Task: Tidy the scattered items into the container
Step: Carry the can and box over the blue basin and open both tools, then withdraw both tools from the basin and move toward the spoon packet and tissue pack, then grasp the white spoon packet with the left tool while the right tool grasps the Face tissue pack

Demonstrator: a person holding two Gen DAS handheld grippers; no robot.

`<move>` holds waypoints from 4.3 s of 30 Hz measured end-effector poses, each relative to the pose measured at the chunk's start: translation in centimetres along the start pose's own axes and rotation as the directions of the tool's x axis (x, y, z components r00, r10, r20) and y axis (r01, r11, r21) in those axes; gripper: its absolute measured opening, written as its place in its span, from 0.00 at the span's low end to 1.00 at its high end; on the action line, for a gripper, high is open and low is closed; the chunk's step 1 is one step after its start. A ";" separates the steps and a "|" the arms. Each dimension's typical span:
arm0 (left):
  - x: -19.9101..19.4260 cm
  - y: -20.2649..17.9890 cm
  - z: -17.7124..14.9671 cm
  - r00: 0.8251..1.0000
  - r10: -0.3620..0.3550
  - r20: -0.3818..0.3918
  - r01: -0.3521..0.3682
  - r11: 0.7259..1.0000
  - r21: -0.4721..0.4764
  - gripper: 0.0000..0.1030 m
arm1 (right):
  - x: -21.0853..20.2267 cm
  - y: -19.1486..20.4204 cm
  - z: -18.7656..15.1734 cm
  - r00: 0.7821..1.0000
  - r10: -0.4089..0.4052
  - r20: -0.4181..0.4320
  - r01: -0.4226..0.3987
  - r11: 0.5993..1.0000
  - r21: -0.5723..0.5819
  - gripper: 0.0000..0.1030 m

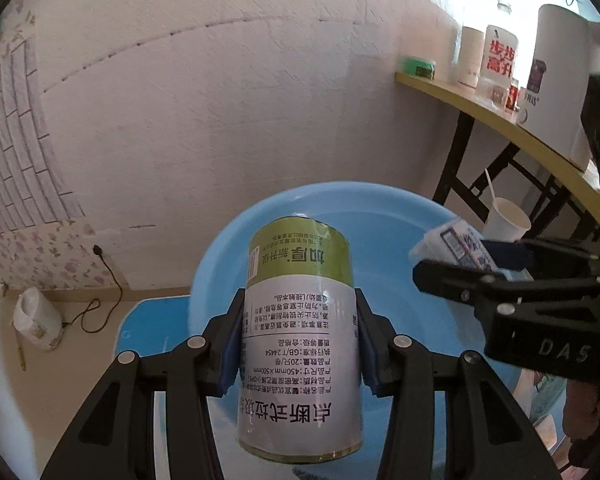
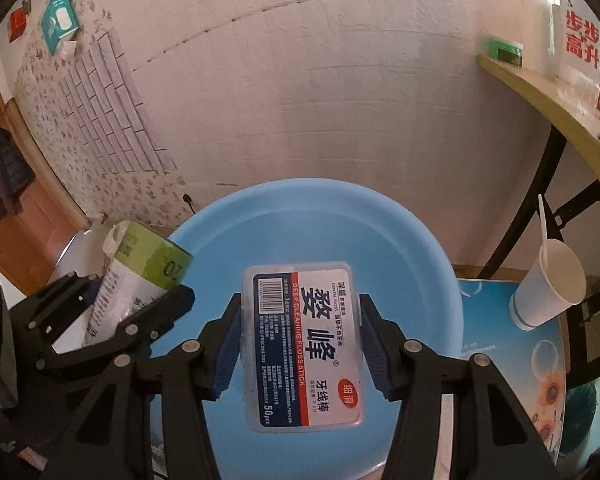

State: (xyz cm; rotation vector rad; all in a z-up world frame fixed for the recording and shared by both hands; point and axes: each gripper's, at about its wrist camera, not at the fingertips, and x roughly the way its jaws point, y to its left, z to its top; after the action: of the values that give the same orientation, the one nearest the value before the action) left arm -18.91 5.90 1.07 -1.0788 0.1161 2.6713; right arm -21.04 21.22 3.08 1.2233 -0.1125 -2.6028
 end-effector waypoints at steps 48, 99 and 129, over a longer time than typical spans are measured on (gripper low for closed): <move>-12.3 2.2 -7.2 0.992 0.091 0.087 -0.082 0.991 -0.105 0.98 | -10.8 -0.4 -7.6 0.999 -0.007 0.032 0.007 1.000 -0.016 0.87; -7.1 -0.5 -18.4 0.956 0.080 -0.281 -0.193 0.896 -0.400 1.00 | -10.5 -8.1 -22.6 0.968 -0.198 -0.156 0.225 0.958 0.177 0.87; -7.3 2.3 -19.3 0.927 0.171 -0.334 -0.321 0.822 -0.470 0.99 | -9.8 -9.1 -22.7 0.958 -0.237 -0.161 0.263 0.950 0.166 0.81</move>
State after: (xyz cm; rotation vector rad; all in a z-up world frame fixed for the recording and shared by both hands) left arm -1.51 -1.07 -7.84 -1.7100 -0.4797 2.8382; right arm 0.45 33.55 -5.84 1.5754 -0.1888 -2.7596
